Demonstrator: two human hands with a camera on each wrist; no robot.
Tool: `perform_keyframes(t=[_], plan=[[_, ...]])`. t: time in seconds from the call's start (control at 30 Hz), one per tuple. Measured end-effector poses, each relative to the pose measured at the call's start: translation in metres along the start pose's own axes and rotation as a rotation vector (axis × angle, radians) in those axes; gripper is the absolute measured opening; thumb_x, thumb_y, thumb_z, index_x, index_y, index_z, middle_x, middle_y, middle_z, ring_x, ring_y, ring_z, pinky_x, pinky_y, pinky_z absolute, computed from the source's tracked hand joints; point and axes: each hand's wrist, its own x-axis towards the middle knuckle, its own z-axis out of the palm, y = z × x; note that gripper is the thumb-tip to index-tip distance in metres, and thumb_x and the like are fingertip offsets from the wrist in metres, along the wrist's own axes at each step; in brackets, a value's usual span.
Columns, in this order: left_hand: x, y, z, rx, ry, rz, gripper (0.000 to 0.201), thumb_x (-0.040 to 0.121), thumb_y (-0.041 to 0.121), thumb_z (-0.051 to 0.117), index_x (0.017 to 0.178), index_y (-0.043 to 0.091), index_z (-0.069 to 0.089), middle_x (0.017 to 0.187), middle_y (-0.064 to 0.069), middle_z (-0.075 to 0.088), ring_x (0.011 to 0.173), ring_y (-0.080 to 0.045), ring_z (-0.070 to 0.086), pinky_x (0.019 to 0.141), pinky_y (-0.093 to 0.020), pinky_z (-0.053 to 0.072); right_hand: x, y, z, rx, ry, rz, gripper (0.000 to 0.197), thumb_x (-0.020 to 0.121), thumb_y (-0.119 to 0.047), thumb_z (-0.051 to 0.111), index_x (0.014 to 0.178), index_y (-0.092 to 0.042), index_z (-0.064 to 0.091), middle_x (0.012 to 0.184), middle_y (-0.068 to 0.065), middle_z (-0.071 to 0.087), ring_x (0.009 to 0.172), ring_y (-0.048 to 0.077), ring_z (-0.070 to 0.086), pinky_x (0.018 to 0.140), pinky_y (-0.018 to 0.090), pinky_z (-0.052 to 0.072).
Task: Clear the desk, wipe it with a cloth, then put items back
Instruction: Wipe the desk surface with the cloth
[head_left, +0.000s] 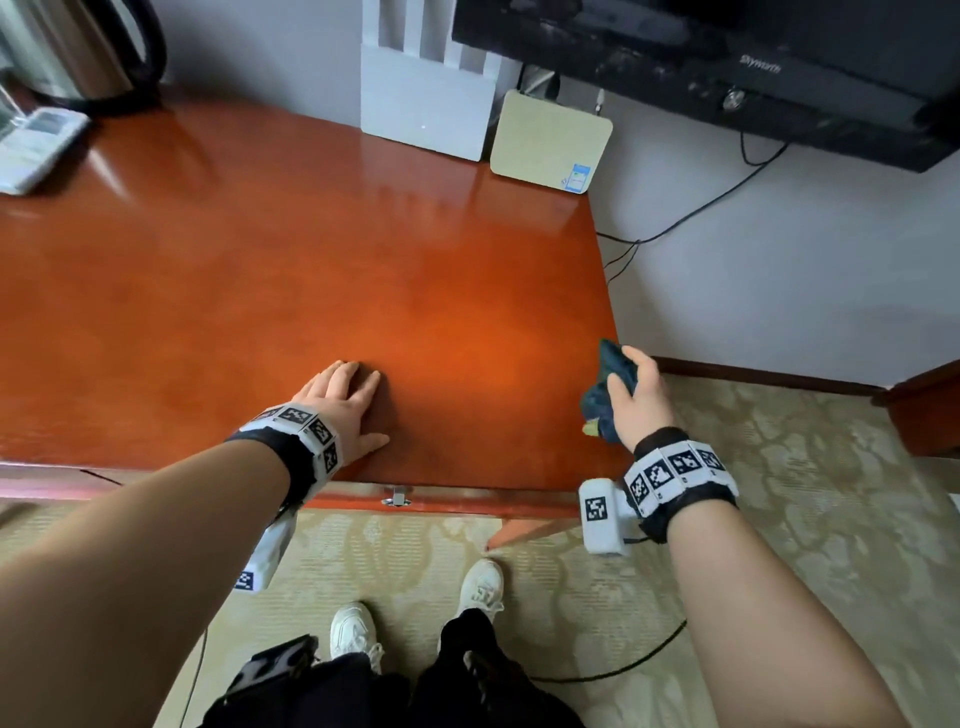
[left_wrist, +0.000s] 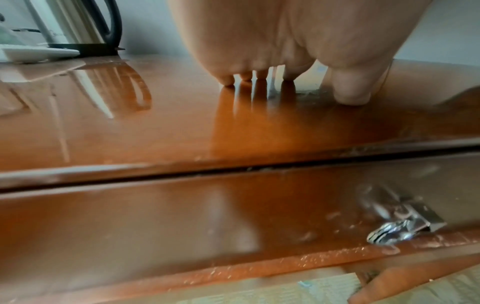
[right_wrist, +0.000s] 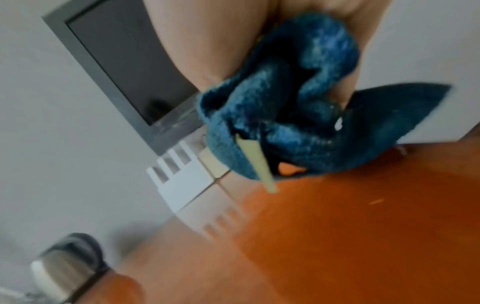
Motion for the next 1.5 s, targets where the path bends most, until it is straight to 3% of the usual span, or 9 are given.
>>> perform_keyframes(t=[0.13, 0.27, 0.37, 0.57, 0.83, 1.17, 1.3, 1.4, 1.5], plan=[[-0.019, -0.025, 0.008, -0.087, 0.019, -0.127, 0.1, 0.082, 0.068, 0.047, 0.151, 0.02, -0.007, 0.158, -0.003, -0.009, 0.147, -0.021, -0.009, 0.119, -0.034, 0.0, 0.001, -0.056, 0.033, 0.104, -0.169, -0.149, 0.04, 0.098, -0.013, 0.042, 0.138, -0.013, 0.037, 0.138, 0.008, 0.044, 0.127, 0.022, 0.043, 0.092, 0.016, 0.03], [-0.034, -0.055, 0.018, -0.145, 0.022, -0.276, 0.106, 0.077, 0.071, 0.051, 0.151, 0.021, -0.008, 0.158, -0.005, -0.012, 0.147, -0.022, -0.011, 0.121, -0.035, -0.002, 0.013, -0.088, 0.073, -0.162, -0.224, -0.306, 0.038, 0.097, -0.013, 0.041, 0.134, -0.021, 0.045, 0.147, 0.006, 0.032, 0.135, 0.027, 0.03, 0.108, 0.031, 0.027], [-0.04, -0.073, 0.024, -0.181, 0.03, -0.332, 0.104, 0.077, 0.072, 0.05, 0.151, 0.025, -0.007, 0.158, -0.005, -0.012, 0.147, -0.023, -0.011, 0.121, -0.037, -0.002, 0.016, -0.093, 0.095, -0.514, -0.214, -0.153, 0.046, 0.096, -0.012, 0.034, 0.136, -0.034, 0.038, 0.157, -0.003, 0.007, 0.142, 0.029, 0.012, 0.113, 0.044, 0.021], [-0.043, -0.101, 0.025, -0.237, 0.039, -0.427, 0.111, 0.072, 0.076, 0.051, 0.15, 0.026, -0.01, 0.158, -0.003, -0.013, 0.147, -0.023, -0.011, 0.121, -0.038, -0.002, 0.002, -0.11, 0.136, -0.653, -0.381, -0.118, 0.062, 0.094, -0.056, 0.03, 0.148, -0.038, 0.006, 0.159, 0.0, -0.003, 0.144, 0.031, 0.001, 0.114, 0.051, 0.019], [-0.064, -0.137, 0.038, -0.28, 0.022, -0.521, 0.114, 0.071, 0.081, 0.046, 0.15, 0.023, -0.014, 0.157, -0.002, -0.019, 0.146, -0.021, -0.015, 0.12, -0.037, -0.004, 0.016, -0.149, 0.18, -0.751, -0.327, -0.209, 0.061, 0.1, -0.025, 0.033, 0.15, -0.03, -0.002, 0.158, 0.002, 0.004, 0.14, 0.031, 0.014, 0.112, 0.046, 0.023], [-0.101, -0.18, 0.059, -0.259, 0.059, -0.641, 0.078, 0.094, 0.049, 0.039, 0.151, 0.021, -0.006, 0.158, -0.004, -0.012, 0.146, -0.029, -0.012, 0.12, -0.041, -0.002, -0.085, -0.23, 0.256, -0.777, -0.689, -0.984, 0.053, 0.096, -0.02, 0.045, 0.145, -0.029, 0.027, 0.149, 0.002, 0.025, 0.127, 0.032, 0.032, 0.098, 0.041, 0.041], [-0.116, -0.193, 0.066, -0.317, -0.008, -0.785, 0.076, 0.096, 0.038, 0.041, 0.151, 0.015, -0.007, 0.158, -0.005, -0.014, 0.146, -0.027, -0.017, 0.119, -0.037, -0.006, -0.127, -0.243, 0.265, -0.719, -0.975, -1.105, 0.05, 0.09, -0.016, 0.051, 0.138, -0.026, 0.04, 0.142, 0.003, 0.034, 0.12, 0.029, 0.042, 0.091, 0.036, 0.045], [-0.131, -0.208, 0.064, -0.454, 0.049, -0.838, 0.07, 0.096, 0.037, 0.045, 0.151, 0.018, 0.006, 0.159, -0.007, 0.001, 0.147, -0.027, -0.001, 0.121, -0.038, 0.008, -0.136, -0.254, 0.257, -0.558, -1.1, -0.994, 0.049, 0.088, -0.013, 0.052, 0.135, -0.023, 0.044, 0.137, 0.009, 0.038, 0.118, 0.029, 0.047, 0.094, 0.031, 0.04], [-0.136, -0.206, 0.038, -0.711, 0.16, -0.737, 0.052, 0.099, 0.032, 0.041, 0.146, 0.011, 0.032, 0.149, -0.01, 0.036, 0.137, -0.026, 0.036, 0.11, -0.032, 0.033, -0.132, -0.268, 0.237, -0.376, -1.044, -0.923, 0.047, 0.09, -0.011, 0.052, 0.135, -0.02, 0.043, 0.137, 0.009, 0.039, 0.122, 0.025, 0.045, 0.094, 0.022, 0.033]])
